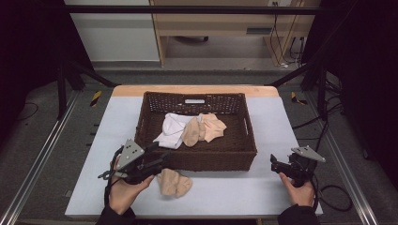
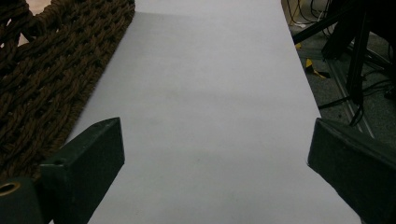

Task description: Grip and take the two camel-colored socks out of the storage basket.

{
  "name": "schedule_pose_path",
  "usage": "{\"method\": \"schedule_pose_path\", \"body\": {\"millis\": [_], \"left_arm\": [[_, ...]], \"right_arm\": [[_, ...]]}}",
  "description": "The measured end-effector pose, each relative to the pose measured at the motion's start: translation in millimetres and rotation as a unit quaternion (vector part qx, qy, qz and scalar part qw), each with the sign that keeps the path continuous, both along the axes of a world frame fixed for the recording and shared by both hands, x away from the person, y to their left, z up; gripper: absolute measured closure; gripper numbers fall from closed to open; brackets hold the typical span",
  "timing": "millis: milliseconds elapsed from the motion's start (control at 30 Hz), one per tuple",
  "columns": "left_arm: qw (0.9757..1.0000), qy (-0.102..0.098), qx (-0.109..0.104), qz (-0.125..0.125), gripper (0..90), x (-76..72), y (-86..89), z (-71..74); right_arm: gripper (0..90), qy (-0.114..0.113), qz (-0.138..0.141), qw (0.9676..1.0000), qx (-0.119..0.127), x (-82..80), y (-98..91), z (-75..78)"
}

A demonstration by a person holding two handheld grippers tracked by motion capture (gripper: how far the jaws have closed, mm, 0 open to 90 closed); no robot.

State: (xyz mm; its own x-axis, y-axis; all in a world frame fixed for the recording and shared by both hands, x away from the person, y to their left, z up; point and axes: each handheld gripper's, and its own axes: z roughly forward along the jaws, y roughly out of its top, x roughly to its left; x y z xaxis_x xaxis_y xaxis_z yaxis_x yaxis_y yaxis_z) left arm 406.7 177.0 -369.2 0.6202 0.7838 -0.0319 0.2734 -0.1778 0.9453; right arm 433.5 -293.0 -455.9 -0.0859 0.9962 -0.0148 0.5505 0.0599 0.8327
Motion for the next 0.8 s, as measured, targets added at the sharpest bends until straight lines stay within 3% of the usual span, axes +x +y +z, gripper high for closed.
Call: {"method": "schedule_pose_path", "body": {"millis": [200, 433, 800], "left_arm": [[0.9999, -0.009, -0.012, 0.003, 47.1, 22.8, -19.9, 15.1], [0.9998, -0.007, -0.018, 0.006, 47.0, 48.5, -41.0, 21.8], [0.9998, -0.008, 0.014, 0.007, 48.0, 89.1, -73.3, 21.2]], "right_arm": [[4.1, -0.002, 0.002, 1.0, -0.001, 0.3, 0.0, 0.4], [4.1, -0.003, 0.003, 1.0, 0.001, 0.9, 0.7, 0.4], [4.1, -0.002, 0.003, 1.0, 0.003, 2.0, -0.3, 0.1]]}}
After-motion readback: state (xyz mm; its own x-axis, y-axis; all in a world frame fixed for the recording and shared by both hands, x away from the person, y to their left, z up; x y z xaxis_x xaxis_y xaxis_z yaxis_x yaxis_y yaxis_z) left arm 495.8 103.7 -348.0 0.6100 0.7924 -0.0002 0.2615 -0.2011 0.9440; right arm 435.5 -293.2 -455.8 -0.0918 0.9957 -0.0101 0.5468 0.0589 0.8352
